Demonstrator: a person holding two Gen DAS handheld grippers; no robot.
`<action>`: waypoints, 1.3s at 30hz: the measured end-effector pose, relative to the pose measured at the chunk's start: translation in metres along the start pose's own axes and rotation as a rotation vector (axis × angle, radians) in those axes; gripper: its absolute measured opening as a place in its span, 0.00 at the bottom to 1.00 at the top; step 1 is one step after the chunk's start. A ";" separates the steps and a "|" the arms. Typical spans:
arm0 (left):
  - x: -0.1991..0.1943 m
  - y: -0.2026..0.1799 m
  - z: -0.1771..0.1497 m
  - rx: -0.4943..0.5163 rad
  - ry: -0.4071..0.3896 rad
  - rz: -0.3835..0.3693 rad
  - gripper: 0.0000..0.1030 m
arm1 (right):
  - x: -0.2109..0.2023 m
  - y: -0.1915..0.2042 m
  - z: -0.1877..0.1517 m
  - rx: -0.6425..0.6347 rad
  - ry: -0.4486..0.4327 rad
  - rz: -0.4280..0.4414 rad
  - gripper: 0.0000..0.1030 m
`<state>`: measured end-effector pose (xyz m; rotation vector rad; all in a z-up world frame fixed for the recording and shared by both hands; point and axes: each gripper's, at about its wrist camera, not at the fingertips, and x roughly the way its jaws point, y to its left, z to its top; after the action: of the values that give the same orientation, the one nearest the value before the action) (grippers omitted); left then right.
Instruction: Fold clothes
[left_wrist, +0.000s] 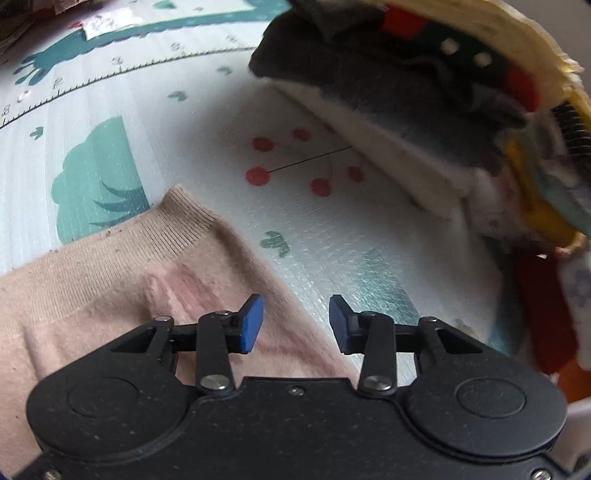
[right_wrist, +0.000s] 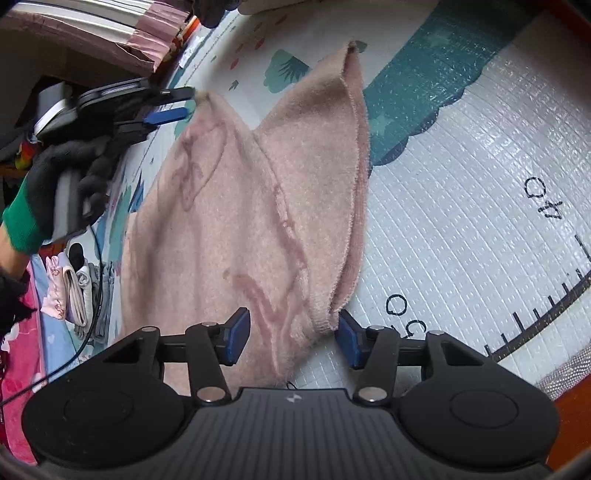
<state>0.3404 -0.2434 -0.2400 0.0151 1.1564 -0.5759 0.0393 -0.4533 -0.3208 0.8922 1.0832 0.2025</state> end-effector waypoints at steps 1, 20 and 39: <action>0.004 -0.001 0.001 -0.014 0.003 0.000 0.37 | 0.000 0.000 -0.001 -0.005 -0.005 0.005 0.51; 0.043 -0.010 0.011 0.063 0.022 0.162 0.05 | 0.008 0.007 -0.002 -0.199 -0.080 0.045 0.16; -0.070 0.089 -0.009 0.078 -0.115 -0.054 0.05 | 0.010 0.136 -0.025 -0.915 -0.005 0.213 0.12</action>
<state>0.3519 -0.1349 -0.2083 0.0176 1.0251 -0.6612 0.0594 -0.3464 -0.2348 0.1721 0.7556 0.7986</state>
